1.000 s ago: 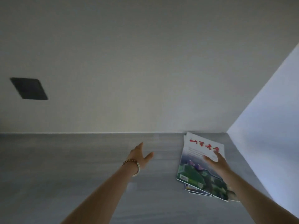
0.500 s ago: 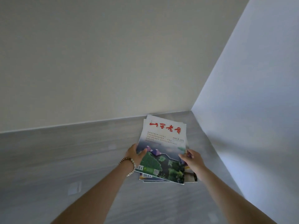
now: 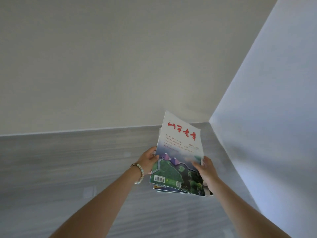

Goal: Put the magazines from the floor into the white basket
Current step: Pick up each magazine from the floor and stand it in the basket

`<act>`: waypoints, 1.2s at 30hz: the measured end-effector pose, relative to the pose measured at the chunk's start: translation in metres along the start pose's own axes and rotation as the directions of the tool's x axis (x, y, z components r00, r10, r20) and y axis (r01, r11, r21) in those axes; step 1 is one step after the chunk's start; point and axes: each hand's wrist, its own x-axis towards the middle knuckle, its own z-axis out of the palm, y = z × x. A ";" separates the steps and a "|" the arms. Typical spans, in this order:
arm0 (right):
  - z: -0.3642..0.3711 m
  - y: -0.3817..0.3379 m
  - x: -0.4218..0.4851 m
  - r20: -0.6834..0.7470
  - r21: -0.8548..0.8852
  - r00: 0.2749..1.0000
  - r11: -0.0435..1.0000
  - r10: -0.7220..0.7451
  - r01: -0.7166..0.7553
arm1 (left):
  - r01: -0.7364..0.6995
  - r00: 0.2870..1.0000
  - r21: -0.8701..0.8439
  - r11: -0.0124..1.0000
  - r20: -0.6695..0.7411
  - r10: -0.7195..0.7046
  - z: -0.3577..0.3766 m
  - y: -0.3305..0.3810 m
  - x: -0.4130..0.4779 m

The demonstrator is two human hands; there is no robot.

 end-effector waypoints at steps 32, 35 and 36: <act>0.660 -0.307 -0.352 0.742 0.263 0.451 0.834 -0.496 0.485 | -0.516 0.450 -0.481 0.709 -0.856 -0.254 -0.600 -0.214 -0.413; 0.712 -0.319 -0.371 0.757 0.295 0.380 0.797 -0.532 0.527 | -0.540 0.319 -0.398 0.742 -0.912 -0.257 -0.630 -0.230 -0.427; 0.724 -0.323 -0.375 0.753 0.302 0.368 0.783 -0.546 0.544 | -0.514 0.270 -0.365 0.776 -0.928 -0.257 -0.635 -0.232 -0.430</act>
